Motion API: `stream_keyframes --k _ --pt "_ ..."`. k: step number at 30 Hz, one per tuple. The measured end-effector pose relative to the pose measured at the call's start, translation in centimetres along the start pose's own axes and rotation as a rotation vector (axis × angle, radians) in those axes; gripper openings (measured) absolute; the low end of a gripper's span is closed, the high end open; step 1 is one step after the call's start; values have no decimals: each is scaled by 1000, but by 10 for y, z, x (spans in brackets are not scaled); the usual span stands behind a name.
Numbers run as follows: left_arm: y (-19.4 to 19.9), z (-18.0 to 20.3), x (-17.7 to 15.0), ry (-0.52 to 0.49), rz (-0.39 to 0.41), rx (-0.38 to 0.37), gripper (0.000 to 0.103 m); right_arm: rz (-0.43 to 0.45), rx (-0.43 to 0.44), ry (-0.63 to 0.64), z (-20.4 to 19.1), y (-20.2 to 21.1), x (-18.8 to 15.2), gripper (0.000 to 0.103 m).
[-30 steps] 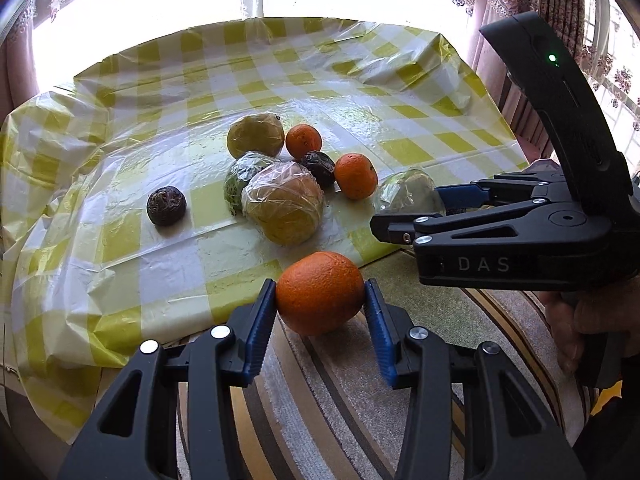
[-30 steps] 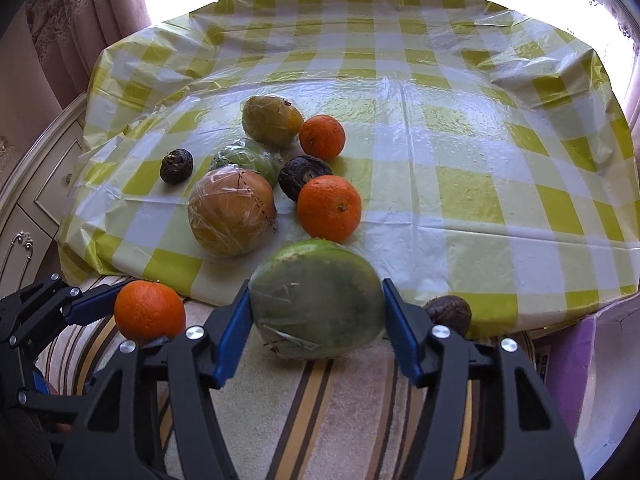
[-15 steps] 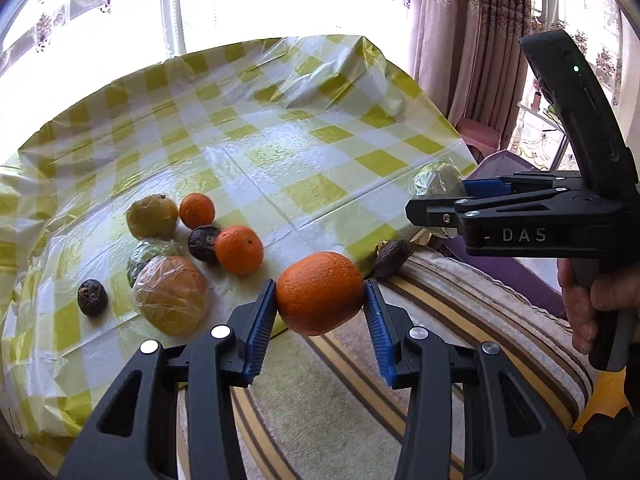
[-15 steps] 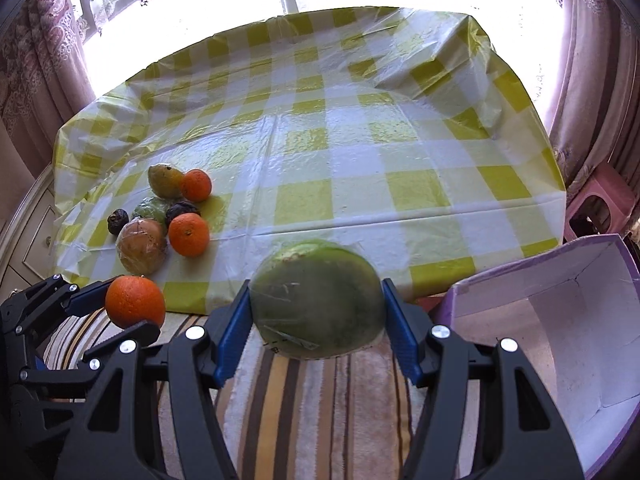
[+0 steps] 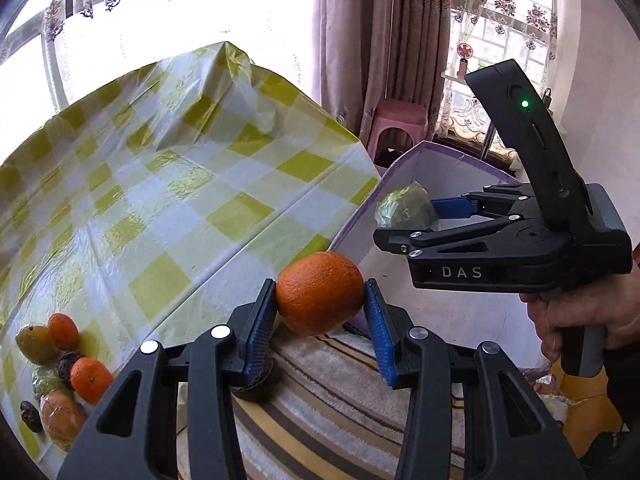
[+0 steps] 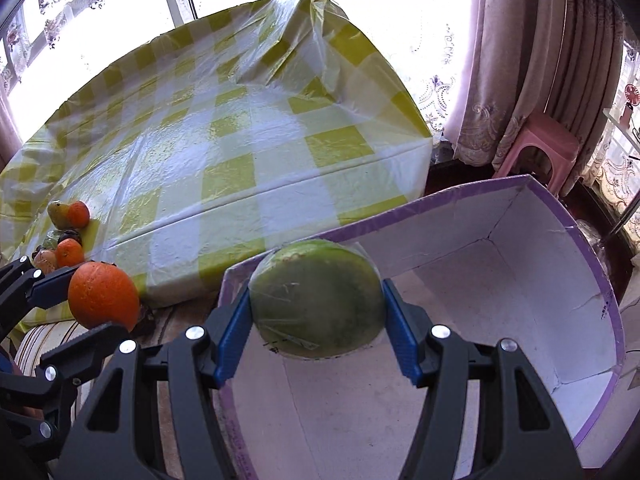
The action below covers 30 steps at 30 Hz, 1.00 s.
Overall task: Organize fruits
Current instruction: 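Carry the melon into the white box and open the right tool while the left tool drops the orange there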
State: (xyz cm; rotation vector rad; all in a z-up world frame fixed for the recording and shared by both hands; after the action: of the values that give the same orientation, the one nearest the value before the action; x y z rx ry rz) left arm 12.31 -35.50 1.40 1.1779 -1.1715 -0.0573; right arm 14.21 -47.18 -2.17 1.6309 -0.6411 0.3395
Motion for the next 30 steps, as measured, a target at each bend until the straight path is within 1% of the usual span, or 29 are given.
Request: stream_keyframes --k 2,5,6,8,10,12,14,16,21,23,24,25,26,27,28,30 --pt "-14 9 7 -24 -15 -18 42 -10 -32 -21 17 -7 1 62" --pt "-43 27 16 -84 -66 -38 42 -39 -68 -48 40 -20 0 62" --pt "-59 36 18 -114 -104 -44 42 -51 -78 -56 46 -24 -1 62" --pt "-74 42 17 -142 -139 -46 42 -71 -90 -80 58 -32 -2 62" --pt "-93 49 15 -185 -190 -35 42 -95 -103 -113 71 -41 -3 62" --pt "-110 56 12 -243 -237 -24 42 -138 -106 -159 85 -53 -7 62" --pt "-120 63 12 -293 -264 -4 43 -183 -125 -164 93 -65 -11 62" --pt "-132 72 11 -348 -287 -1 43 -223 -117 -181 98 -77 -14 62" --pt "-160 68 3 -396 -369 35 43 -314 -156 -187 108 -106 -26 63" --pt "-164 65 1 -406 -381 57 43 -317 -158 -192 109 -110 -28 63" --pt "-166 63 0 -429 -382 78 43 -315 -156 -196 109 -110 -28 64" --pt "-168 63 0 -437 -386 88 43 -311 -159 -199 109 -111 -27 66" --pt "-169 60 -1 -447 -389 101 44 -309 -166 -197 109 -111 -27 73" --pt "-169 58 -1 -448 -387 106 44 -310 -170 -193 109 -112 -28 76" --pt "-169 57 -1 -449 -385 111 48 -309 -171 -194 108 -112 -29 77" --pt "-169 55 -1 -452 -381 119 50 -301 -178 -197 109 -112 -30 80"
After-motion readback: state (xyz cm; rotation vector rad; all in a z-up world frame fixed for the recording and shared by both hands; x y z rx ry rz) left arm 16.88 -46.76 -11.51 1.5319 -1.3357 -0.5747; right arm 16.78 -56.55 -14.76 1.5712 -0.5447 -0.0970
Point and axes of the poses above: each gripper's, at about its wrist camera, not at the fingertips, and y roughly against the way its jaws point, z to its right, x to its top, the point moved 7 cm from there along -y, roughly the way its jaws point, and after that the axes turned 8 degrees about -y, right-handed, at the moved point
